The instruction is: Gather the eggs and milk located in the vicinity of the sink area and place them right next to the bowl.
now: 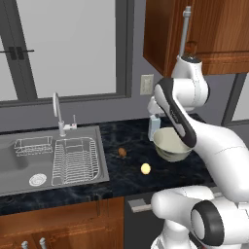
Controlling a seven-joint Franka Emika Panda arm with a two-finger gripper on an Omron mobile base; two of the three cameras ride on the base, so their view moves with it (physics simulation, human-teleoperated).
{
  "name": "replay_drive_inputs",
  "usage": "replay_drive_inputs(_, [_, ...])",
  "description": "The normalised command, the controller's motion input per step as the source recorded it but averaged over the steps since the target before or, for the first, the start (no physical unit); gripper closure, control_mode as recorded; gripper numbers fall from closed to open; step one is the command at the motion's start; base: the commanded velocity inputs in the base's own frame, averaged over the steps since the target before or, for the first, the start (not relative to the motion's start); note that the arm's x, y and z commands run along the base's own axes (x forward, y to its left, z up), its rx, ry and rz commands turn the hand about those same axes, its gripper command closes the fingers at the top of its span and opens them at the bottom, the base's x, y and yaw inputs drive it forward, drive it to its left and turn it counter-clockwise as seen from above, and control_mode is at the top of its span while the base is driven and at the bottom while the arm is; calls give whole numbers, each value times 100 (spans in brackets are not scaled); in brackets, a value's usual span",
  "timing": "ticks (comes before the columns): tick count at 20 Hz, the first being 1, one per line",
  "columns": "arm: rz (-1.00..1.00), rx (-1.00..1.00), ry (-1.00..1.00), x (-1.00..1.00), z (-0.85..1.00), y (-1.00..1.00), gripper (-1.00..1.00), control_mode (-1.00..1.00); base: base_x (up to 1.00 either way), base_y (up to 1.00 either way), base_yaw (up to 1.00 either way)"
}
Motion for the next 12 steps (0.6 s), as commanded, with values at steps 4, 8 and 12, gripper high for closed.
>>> replay_drive_inputs(4, [3, 0, 0, -17, -14, 25, -100, -100, 0, 0, 0])
replay_drive_inputs(8, [4, 0, 0, -11, -10, 23, -100, -100, 0, 0, 0])
replay_drive_inputs(12, [5, 0, 0, -10, -13, 12, -100, -100, 0, 0, 0])
